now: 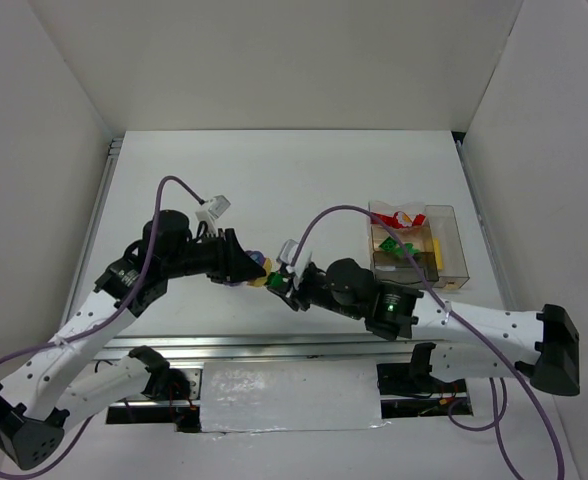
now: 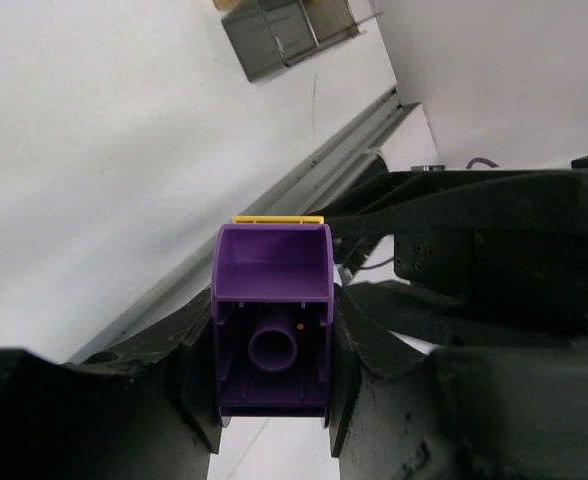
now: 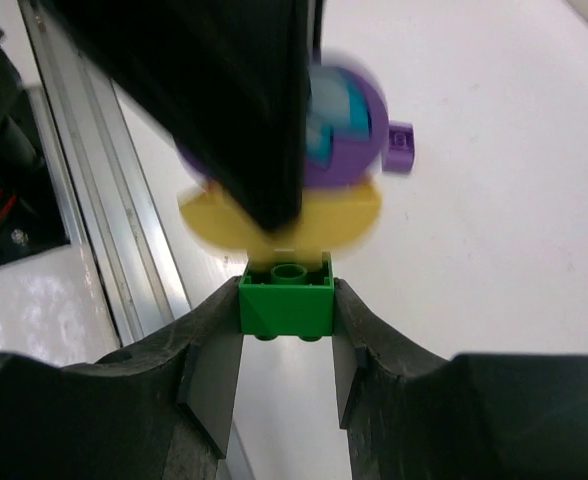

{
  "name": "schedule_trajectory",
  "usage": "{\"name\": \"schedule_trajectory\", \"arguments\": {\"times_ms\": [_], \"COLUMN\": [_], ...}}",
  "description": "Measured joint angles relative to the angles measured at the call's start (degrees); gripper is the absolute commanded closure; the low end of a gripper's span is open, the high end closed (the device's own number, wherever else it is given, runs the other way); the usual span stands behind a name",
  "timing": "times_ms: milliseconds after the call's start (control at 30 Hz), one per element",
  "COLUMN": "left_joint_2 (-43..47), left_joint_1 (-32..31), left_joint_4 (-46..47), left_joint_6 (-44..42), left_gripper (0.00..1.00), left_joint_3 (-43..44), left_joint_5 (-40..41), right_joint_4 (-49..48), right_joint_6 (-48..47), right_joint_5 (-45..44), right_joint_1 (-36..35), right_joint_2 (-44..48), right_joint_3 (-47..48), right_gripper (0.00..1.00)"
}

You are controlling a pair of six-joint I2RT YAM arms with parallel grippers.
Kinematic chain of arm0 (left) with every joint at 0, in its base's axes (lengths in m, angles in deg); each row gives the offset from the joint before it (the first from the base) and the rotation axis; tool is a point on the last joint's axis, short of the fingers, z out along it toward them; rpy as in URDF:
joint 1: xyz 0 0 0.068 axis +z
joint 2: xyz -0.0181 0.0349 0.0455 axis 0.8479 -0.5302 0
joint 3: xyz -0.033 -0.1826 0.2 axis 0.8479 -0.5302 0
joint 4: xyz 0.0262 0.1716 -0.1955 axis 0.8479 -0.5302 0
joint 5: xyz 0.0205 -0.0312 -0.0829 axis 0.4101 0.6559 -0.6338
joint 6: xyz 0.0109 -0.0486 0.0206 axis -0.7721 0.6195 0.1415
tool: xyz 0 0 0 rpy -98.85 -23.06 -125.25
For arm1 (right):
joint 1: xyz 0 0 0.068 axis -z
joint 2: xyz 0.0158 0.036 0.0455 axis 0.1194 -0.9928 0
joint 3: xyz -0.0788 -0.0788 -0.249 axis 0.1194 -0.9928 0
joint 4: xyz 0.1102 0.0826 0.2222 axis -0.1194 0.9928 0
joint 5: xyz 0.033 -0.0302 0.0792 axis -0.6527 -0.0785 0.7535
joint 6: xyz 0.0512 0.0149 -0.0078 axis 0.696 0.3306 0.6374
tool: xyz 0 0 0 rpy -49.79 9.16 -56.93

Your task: Sort the legos into containers by color

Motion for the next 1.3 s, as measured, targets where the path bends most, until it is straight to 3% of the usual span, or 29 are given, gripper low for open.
{"name": "schedule_trajectory", "arguments": {"times_ms": [367, 433, 567, 633, 800, 900, 933, 967, 1033, 1133, 1300], "left_joint_2": [4.04, 4.50, 5.42, 5.70, 5.86, 5.88, 5.88, 5.92, 5.97, 5.99, 5.97], "left_joint_1": [0.92, 0.94, 1.01, 1.09, 1.11, 1.14, 1.14, 1.14, 1.14, 1.14, 1.14], "left_joint_4": [0.92, -0.31, -3.10, -4.09, -5.81, -6.88, -7.08, -7.17, -7.23, -7.28, -6.97], "left_joint_6": [-0.44, -1.49, -3.43, -4.48, -6.99, -8.55, -9.01, -9.33, -9.94, -10.78, -11.56], "left_gripper": [1.00, 1.00, 1.00, 1.00, 1.00, 1.00, 1.00, 1.00, 1.00, 1.00, 1.00], "left_joint_3": [3.26, 3.56, 3.67, 3.65, 3.65, 3.65, 3.65, 3.63, 3.61, 3.56, 3.50], "left_joint_5": [3.41, 5.51, 9.49, 10.36, 10.82, 10.91, 10.91, 10.86, 10.73, 10.34, 8.68], "right_joint_4": [0.13, 2.71, 10.49, 13.25, 19.82, 21.62, 21.92, 22.01, 22.14, 22.27, 23.61], "right_joint_6": [5.44, 10.99, 23.54, 27.67, 33.09, 34.38, 34.73, 34.99, 35.47, 35.85, 36.06], "right_joint_5": [0.20, -2.58, -5.57, -7.39, -8.57, -8.59, -8.61, -8.61, -8.55, -8.07, -6.78], "right_joint_1": [9.88, 16.85, 41.59, 50.29, 56.50, 58.21, 58.64, 59.10, 59.69, 60.22, 60.26], "right_joint_2": [9.07, 8.31, -0.15, -4.37, -9.51, -12.68, -13.66, -14.38, -15.45, -16.31, -17.25], "right_joint_3": [-11.15, -9.75, -1.77, 0.68, 1.97, 3.67, 4.17, 4.50, 4.83, 4.98, 6.84], "right_gripper": [1.00, 1.00, 1.00, 1.00, 0.86, 0.84, 0.76, 0.51, 0.45, 0.20, 0.00]}}
